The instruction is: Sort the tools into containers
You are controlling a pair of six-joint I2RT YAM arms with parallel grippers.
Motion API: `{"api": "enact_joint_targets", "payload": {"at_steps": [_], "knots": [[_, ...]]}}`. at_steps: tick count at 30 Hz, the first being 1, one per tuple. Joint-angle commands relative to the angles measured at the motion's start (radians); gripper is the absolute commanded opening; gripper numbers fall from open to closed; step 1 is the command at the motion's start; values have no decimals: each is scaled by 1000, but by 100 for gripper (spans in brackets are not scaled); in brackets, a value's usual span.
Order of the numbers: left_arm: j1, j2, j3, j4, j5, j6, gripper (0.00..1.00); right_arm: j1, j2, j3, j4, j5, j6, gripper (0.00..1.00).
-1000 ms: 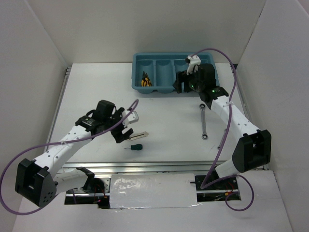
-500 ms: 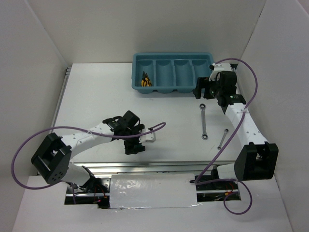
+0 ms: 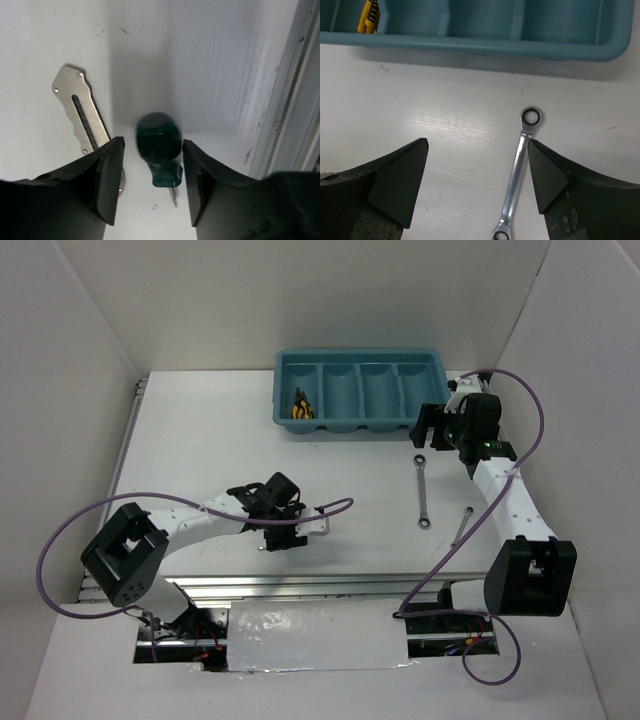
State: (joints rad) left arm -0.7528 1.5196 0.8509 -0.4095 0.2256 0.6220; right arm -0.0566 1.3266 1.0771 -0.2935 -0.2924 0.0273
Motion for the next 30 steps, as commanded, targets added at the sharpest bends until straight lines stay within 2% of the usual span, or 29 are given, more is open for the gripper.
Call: {"api": "enact_joint_targets", "payload": {"at_steps": [1, 7, 10, 13, 14, 15, 17, 18, 24, 26, 30], "knots": [[-6, -25, 17, 52, -9, 4, 61, -12, -46, -14, 10, -2, 6, 88], [-14, -18, 94, 63, -2, -22, 36, -26, -50, -25, 14, -2, 8, 88], [-13, -4, 178, 37, 30, -59, 27, -32, -47, -23, 10, -4, 5, 88], [21, 4, 318, 60, 57, -172, 24, -41, -47, -23, 11, -5, 8, 88], [55, 29, 367, 98, 51, -268, 24, -45, -46, -26, 13, -5, 13, 88], [73, 48, 466, 122, 31, -313, 23, -45, -44, -29, 14, -5, 14, 88], [108, 111, 561, 209, -41, -395, 17, -48, -43, -34, 19, -7, 17, 88], [116, 126, 623, 259, -72, -410, 18, -49, -40, -37, 20, -5, 20, 88], [139, 283, 721, 670, -219, -424, 11, -51, -33, -45, 40, 1, 20, 88], [147, 376, 798, 745, -288, -430, 8, -52, -33, -48, 50, -2, 23, 88], [171, 516, 931, 831, -263, -435, 9, -55, -40, -54, 56, 9, 22, 88]]}}
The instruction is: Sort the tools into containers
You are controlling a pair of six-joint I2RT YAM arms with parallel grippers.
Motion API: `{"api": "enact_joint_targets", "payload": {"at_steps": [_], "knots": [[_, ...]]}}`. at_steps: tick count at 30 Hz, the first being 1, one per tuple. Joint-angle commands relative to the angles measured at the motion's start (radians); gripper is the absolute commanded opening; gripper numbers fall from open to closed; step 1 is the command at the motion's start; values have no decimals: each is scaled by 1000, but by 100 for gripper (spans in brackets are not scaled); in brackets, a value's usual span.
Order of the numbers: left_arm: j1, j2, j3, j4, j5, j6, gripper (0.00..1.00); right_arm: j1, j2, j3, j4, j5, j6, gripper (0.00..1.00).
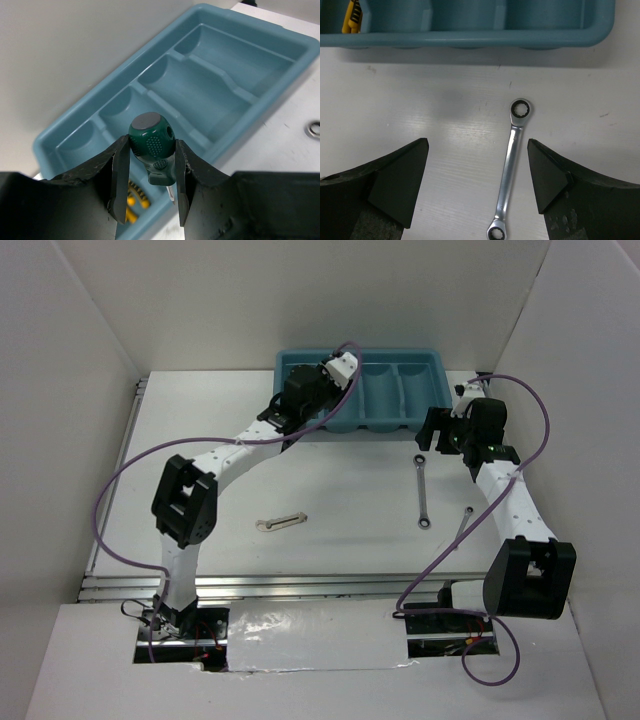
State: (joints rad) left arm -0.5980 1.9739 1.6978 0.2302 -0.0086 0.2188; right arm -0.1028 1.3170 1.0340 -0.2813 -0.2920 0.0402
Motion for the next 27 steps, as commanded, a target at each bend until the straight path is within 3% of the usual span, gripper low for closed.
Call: {"api": "enact_joint_targets", "payload": {"at_steps": [1, 7, 11, 13, 15, 17, 22, 27], "knots": [[21, 104, 109, 216, -30, -35, 9, -17, -32, -11, 34, 10, 7, 88], [46, 255, 201, 303, -62, -24, 10, -78, -48, 3, -65, 0, -17, 88], [53, 309, 210, 339, -47, -2, 18, -121, -65, -6, -108, 2, -74, 87], [56, 333, 226, 328, -21, -15, 24, -130, -65, -9, -131, -2, -95, 87], [56, 345, 232, 314, -11, -39, 41, -135, -64, -6, -142, -6, -108, 87], [55, 359, 238, 313, -1, -48, 48, -133, -62, -3, -150, 1, -108, 86], [53, 379, 270, 285, 16, -64, 59, -114, -74, -2, -156, 7, -132, 86], [53, 352, 280, 268, 13, -76, 77, -75, -85, -17, -165, 13, -166, 86]]}}
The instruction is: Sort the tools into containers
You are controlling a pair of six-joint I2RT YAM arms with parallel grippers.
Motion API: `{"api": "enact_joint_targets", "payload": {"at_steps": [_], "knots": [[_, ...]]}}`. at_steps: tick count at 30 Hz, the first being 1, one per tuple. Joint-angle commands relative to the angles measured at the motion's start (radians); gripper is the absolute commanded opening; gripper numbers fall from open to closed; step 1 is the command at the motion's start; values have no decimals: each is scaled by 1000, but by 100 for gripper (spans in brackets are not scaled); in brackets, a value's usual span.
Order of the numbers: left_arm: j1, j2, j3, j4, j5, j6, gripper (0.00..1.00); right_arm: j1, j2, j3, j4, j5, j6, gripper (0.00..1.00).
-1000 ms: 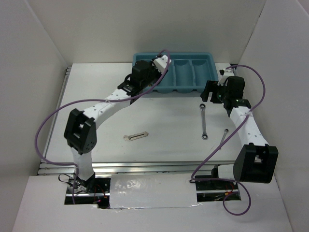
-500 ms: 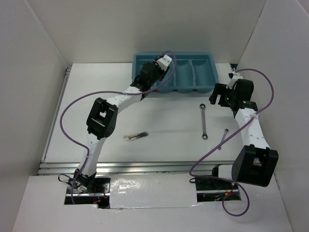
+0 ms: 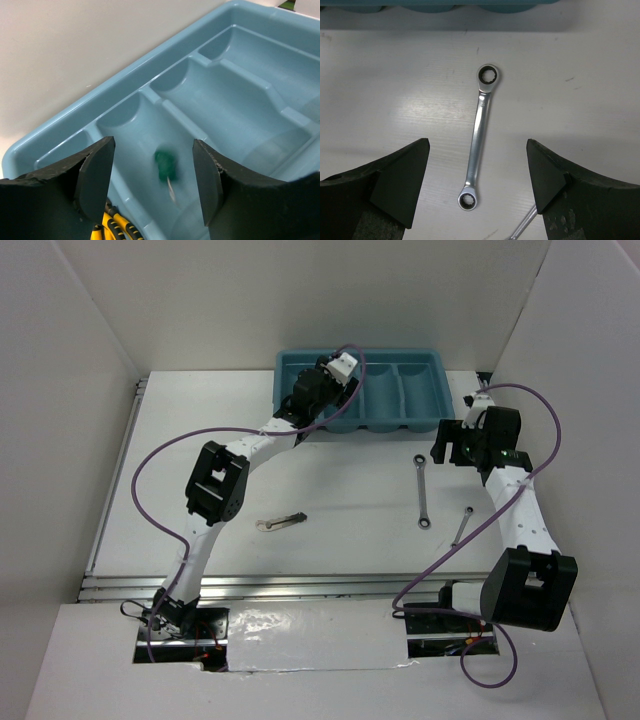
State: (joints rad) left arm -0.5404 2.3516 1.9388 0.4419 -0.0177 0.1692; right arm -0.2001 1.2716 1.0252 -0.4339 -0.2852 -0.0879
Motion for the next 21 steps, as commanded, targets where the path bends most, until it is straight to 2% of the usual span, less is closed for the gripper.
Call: {"api": "enact_joint_targets", "payload": {"at_steps": [1, 4, 7, 9, 10, 11, 13, 14, 17, 19, 20, 21], "knots": [[-4, -38, 32, 51, 22, -30, 77, 39, -43, -11, -12, 6, -42, 86], [6, -138, -26, 34, 50, -42, 76, 80, -29, -11, -29, 20, -62, 84], [48, -334, -165, -79, 246, -22, 74, 139, -14, -11, -39, 35, -101, 82], [89, -501, -294, -185, 376, 21, 74, 166, -8, -11, -49, 15, -131, 80], [124, -609, -408, -271, 406, 35, 75, 241, -14, -22, -42, 8, -183, 79], [149, -662, -470, -272, 406, 35, 75, 241, -15, -27, -36, 8, -184, 79], [236, -814, -623, -311, 440, -17, 78, 348, -26, -51, -13, 21, -257, 79], [270, -848, -659, -331, 446, -40, 79, 388, -21, -54, -9, 23, -282, 79], [388, -969, -750, -439, 492, -105, 90, 539, 17, -39, -23, -12, -381, 79], [456, -1052, -814, -532, 532, -112, 98, 652, 84, 1, -69, -72, -495, 83], [473, -1075, -836, -551, 538, -109, 99, 686, 116, 28, -95, -95, -539, 84], [483, -1100, -851, -572, 542, -87, 99, 721, 152, 61, -136, -124, -652, 84]]}}
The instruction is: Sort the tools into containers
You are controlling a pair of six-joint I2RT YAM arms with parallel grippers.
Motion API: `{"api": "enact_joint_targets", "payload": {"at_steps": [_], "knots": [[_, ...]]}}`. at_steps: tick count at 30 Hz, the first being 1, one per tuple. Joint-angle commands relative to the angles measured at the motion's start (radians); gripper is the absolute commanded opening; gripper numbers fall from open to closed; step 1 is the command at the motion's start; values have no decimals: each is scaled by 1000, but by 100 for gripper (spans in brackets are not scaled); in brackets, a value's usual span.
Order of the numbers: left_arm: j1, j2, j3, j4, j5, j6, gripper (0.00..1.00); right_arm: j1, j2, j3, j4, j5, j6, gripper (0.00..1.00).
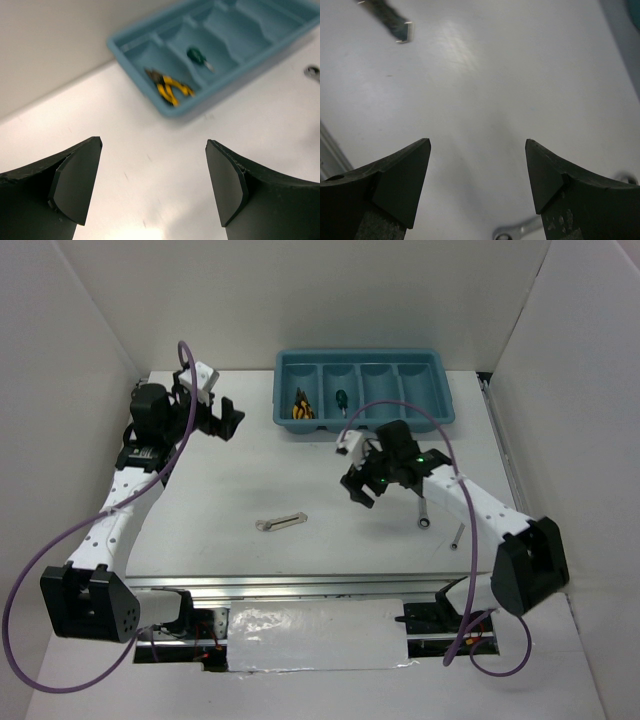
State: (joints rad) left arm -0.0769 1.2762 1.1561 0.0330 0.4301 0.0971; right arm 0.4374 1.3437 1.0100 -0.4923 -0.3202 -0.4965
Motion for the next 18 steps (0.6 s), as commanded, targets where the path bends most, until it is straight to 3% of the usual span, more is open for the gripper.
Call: {"api": "enact_joint_targets", "payload": {"at_steps": [1, 7, 11, 14, 18], "knots": [[40, -67, -108, -191, 96, -10, 99, 149, 162, 140, -116, -123, -276, 85], [114, -167, -200, -249, 95, -13, 99, 403, 543, 499, -265, -68, -410, 88], [173, -227, -248, -246, 105, -48, 99, 469, 748, 763, -371, -57, -431, 86], [219, -253, -263, -257, 122, -59, 99, 495, 830, 796, -410, -46, -465, 87], [288, -275, -283, -258, 148, -76, 99, 523, 839, 762, -341, -19, -464, 88]]}}
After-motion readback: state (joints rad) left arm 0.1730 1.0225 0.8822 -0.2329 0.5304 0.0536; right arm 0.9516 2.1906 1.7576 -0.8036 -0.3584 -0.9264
